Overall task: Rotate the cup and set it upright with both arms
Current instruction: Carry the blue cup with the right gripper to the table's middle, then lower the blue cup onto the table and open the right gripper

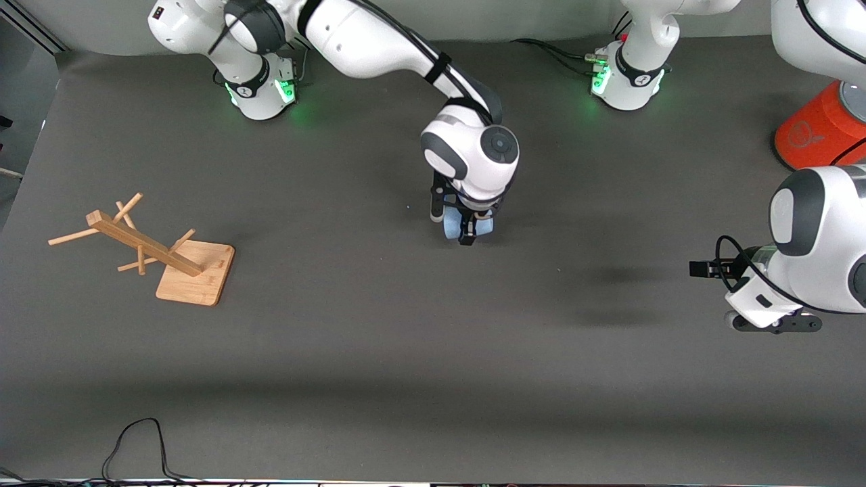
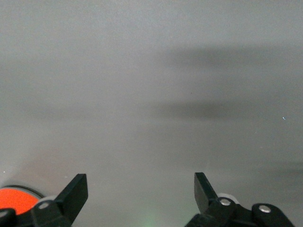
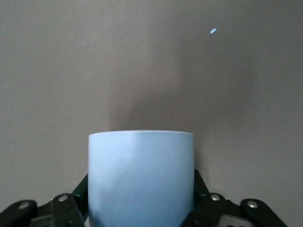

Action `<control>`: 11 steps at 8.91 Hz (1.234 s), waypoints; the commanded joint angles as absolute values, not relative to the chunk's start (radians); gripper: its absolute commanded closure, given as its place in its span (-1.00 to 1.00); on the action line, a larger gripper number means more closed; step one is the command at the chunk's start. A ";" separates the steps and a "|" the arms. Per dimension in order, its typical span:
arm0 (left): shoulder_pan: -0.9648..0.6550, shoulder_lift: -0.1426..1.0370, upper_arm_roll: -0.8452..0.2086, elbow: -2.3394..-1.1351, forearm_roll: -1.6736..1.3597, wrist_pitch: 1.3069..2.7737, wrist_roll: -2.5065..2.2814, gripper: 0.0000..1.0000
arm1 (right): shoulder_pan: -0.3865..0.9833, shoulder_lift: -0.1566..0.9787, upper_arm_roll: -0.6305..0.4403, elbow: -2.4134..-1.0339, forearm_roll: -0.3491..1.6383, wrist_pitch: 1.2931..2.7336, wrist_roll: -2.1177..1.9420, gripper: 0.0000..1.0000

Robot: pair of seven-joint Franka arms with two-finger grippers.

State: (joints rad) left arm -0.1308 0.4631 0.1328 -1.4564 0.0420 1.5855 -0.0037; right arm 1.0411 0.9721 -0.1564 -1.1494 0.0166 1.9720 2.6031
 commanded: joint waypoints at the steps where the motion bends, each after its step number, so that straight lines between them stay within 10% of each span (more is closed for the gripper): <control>1: -0.141 0.463 0.140 -1.448 0.034 1.557 0.005 -1.00 | 1.055 1.034 -0.170 -1.095 -0.008 1.992 2.667 -0.18; 2: -0.143 0.460 0.140 -1.445 0.034 1.554 0.006 -1.00 | 1.055 1.051 -0.170 -1.092 -0.008 2.005 2.671 -0.24; 3: -0.144 0.462 0.138 -1.448 0.032 1.554 0.002 -1.00 | 1.055 1.055 -0.170 -1.091 -0.008 2.011 2.674 -0.99; 11: -0.228 0.420 0.135 -1.443 0.009 1.539 -0.040 -1.00 | 1.005 0.826 -0.170 -1.097 0.047 1.786 2.519 -1.00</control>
